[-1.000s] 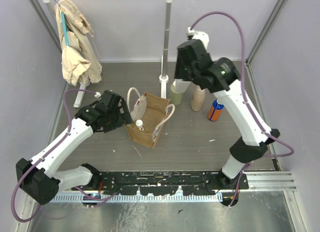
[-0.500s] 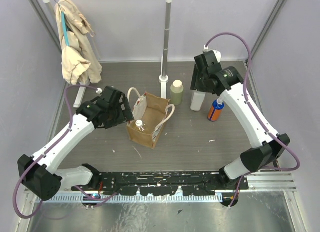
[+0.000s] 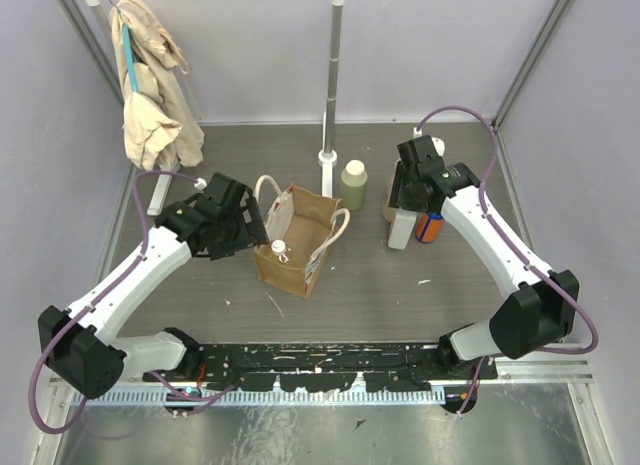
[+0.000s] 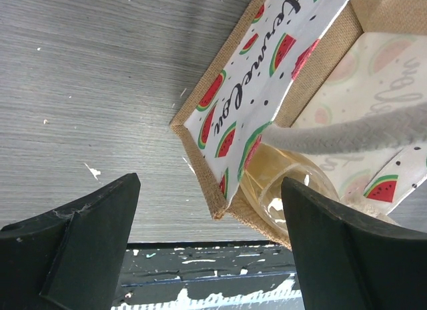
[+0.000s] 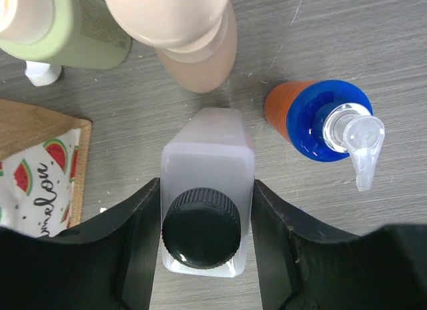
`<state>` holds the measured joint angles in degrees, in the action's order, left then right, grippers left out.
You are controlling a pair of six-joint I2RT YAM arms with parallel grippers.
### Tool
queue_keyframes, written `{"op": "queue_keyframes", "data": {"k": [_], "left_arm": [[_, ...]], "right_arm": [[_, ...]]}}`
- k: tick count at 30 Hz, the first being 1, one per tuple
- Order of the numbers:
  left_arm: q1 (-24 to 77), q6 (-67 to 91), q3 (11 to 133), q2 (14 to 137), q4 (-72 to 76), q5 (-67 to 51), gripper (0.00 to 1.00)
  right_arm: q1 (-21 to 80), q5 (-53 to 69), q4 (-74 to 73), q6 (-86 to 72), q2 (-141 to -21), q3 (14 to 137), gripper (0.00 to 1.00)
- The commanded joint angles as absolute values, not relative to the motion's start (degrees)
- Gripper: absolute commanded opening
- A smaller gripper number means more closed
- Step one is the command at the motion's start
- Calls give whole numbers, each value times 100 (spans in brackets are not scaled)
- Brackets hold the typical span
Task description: Take the personal care products out of the canvas bag
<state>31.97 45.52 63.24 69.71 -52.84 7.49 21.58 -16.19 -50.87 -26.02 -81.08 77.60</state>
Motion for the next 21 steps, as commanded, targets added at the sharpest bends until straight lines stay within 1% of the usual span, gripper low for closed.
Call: {"op": "queue_keyframes", "data": {"k": [1, 2, 4, 5, 13, 14, 19, 21], "left_arm": [[3193, 4583, 6449, 6961, -5358, 730, 94], [3190, 4587, 6455, 6958, -5362, 730, 94], [3187, 4588, 6473, 6965, -5355, 725, 94], [3189, 4587, 6481, 6966, -5350, 714, 94], [3190, 4588, 6524, 6988, -5369, 681, 94], [3190, 4588, 6520, 6987, -5370, 673, 94], [3190, 4588, 6486, 6940, -5363, 668, 93], [3185, 4579, 6481, 6916, -5374, 676, 93]], "right_arm": [[2089, -1681, -4105, -2565, -7626, 7592, 12], [2082, -1691, -4085, -2561, -7614, 7534, 14], [2060, -1660, -4057, -2542, -7621, 7443, 24], [2055, -1640, -4045, -2522, -7627, 7404, 27], [2011, -1550, -3913, -2553, -7620, 7055, 27], [2010, -1543, -3911, -2557, -7620, 7038, 28], [2003, -1567, -3911, -2566, -7535, 6984, 54], [1998, -1610, -3924, -2588, -7488, 6997, 68]]}}
